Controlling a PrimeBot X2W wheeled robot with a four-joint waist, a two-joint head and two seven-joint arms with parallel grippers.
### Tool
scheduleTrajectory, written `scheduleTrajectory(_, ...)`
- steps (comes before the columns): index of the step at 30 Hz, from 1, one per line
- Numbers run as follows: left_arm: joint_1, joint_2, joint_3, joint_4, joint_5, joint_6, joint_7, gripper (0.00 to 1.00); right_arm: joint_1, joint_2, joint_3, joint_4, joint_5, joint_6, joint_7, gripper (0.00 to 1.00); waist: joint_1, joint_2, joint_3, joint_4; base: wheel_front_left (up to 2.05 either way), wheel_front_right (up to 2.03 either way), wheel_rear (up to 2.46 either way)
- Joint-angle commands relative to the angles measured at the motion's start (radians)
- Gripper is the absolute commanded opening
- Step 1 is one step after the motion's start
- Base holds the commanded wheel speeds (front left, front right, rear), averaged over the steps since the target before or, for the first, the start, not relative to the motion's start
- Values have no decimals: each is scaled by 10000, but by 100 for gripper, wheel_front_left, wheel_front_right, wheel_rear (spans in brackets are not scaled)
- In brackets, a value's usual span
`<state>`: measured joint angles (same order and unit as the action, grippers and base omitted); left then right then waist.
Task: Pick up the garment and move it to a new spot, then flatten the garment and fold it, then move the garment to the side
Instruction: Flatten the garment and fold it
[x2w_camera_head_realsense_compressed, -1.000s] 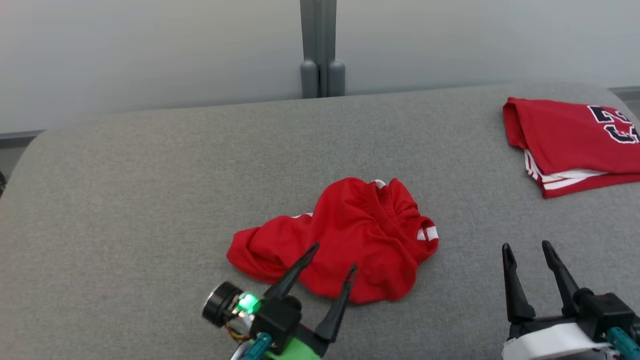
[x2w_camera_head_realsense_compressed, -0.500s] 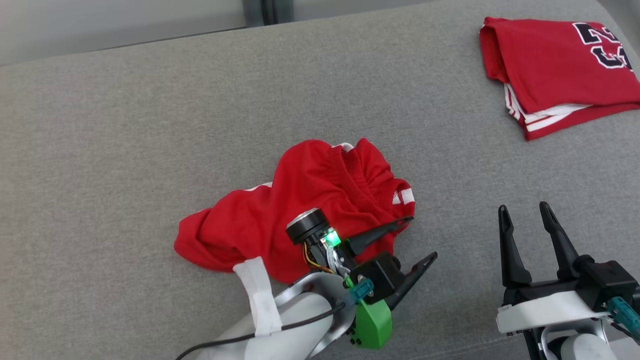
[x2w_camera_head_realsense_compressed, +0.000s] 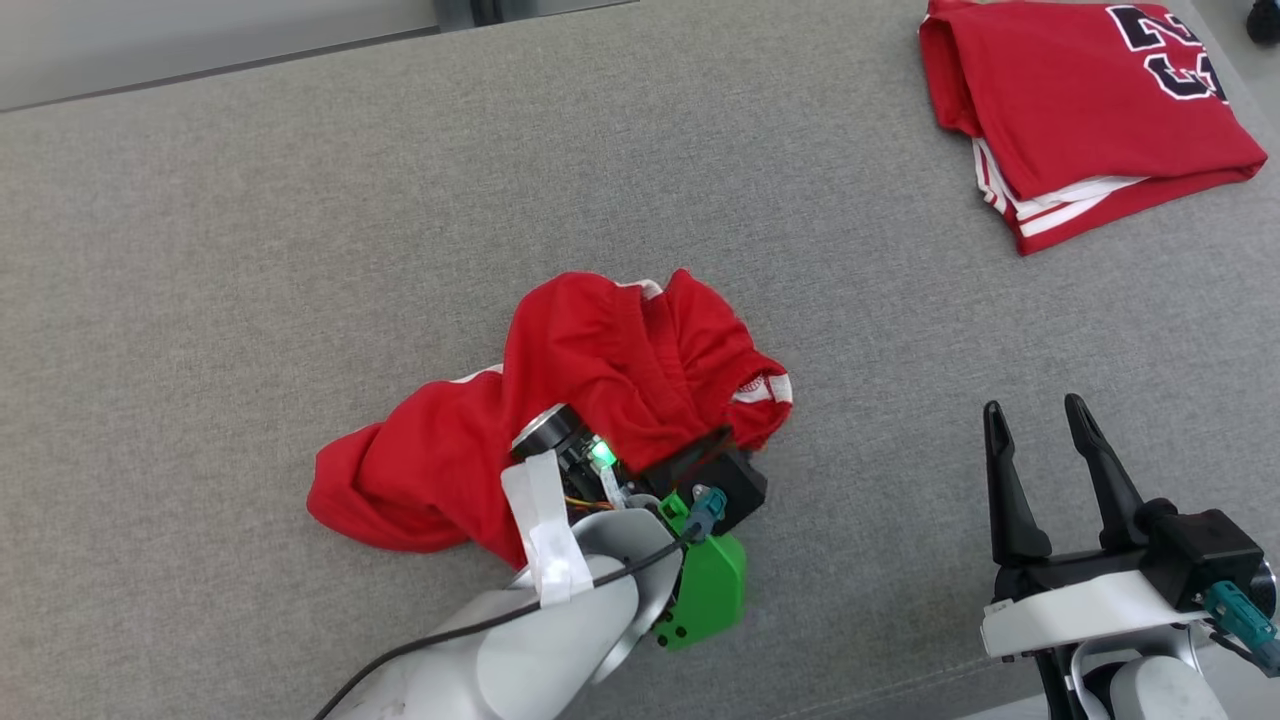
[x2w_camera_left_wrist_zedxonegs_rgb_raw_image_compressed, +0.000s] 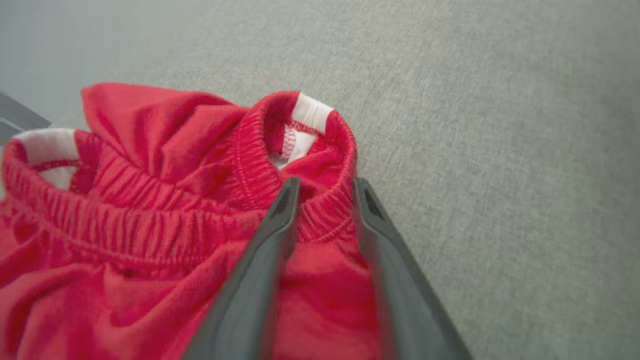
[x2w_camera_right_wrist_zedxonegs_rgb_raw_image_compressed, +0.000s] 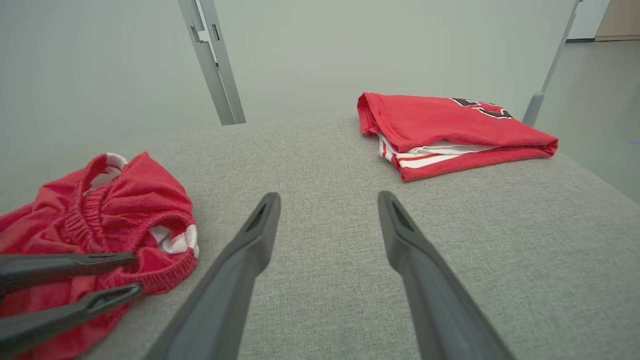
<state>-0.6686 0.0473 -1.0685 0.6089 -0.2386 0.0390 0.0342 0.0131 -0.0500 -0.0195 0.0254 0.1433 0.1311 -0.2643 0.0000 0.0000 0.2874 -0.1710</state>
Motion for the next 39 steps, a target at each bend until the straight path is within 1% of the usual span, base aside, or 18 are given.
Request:
scheduleTrajectory(1,-132,57,24,139,-160,41,238,0,-146,-11,36,23,77,-8,2,100,0,0,-82,-10,0,0,0)
scheduleTrajectory(3,-213,58,117,166,-424,0,360,0,-138,-11,48,53,111,-8,2,100,0,0,-197,-26,0,0,0)
scheduleTrajectory(9,-408,53,768,-882,-1780,-452,-722,0,61,-11,-23,163,161,-8,2,100,0,0,-746,3,0,0,0)
scheduleTrajectory(12,-753,47,1048,-1486,-2069,-260,-1275,0,192,-12,-22,218,183,-8,2,100,0,0,-1097,40,0,0,0)
scheduleTrajectory(16,-1306,56,1604,-2489,-2276,283,-2226,0,311,-11,-92,196,137,-8,1,100,0,0,-1385,273,0,0,0)
scheduleTrajectory(18,-1242,67,1938,-2896,-2433,540,-2521,0,373,-4,-88,175,67,-6,2,100,0,0,-1434,455,0,0,0)
scheduleTrajectory(20,-786,133,2159,-3259,-2653,610,-2680,0,394,-12,-134,136,8,-6,2,100,0,0,-1414,667,0,0,0)
scheduleTrajectory(24,757,536,2141,-3545,-3428,279,-2802,0,418,-9,-251,59,-102,-6,2,100,0,0,-1293,1122,0,0,0)
scheduleTrajectory(27,2146,768,1771,-3349,-4103,-219,-2732,0,423,-12,-368,16,-202,-6,2,100,0,0,-1166,1456,0,0,0)
scheduleTrajectory(29,2696,886,1471,-3123,-4292,-494,-2600,0,410,-12,-411,7,-268,-6,2,100,0,0,-1103,1674,0,0,0)
scheduleTrajectory(30,3171,818,1167,-2899,-4607,-808,-2352,0,417,-11,-431,8,-346,-6,2,100,0,0,-1083,1877,0,0,0)
scheduleTrajectory(32,3385,726,975,-2730,-4899,-1027,-2085,0,412,-11,-432,18,-412,-6,2,100,0,0,-1093,2056,0,0,0)
scheduleTrajectory(33,3433,702,861,-2629,-4981,-1091,-1882,24,406,-12,-430,20,-441,-6,1,100,0,0,-1103,2127,0,0,0)
scheduleTrajectory(34,3425,683,803,-2541,-5051,-1114,-1720,76,388,-12,-415,21,-474,-6,2,100,0,0,-1112,2193,0,0,0)
scheduleTrajectory(35,3363,665,820,-2505,-5100,-1106,-1656,100,363,-14,-404,23,-498,-6,3,100,0,0,-1121,2236,0,0,0)
scheduleTrajectory(39,3156,501,1246,-2597,-5483,-854,-1721,100,282,-50,-360,54,-530,-6,3,100,0,0,-1172,2351,0,0,0)
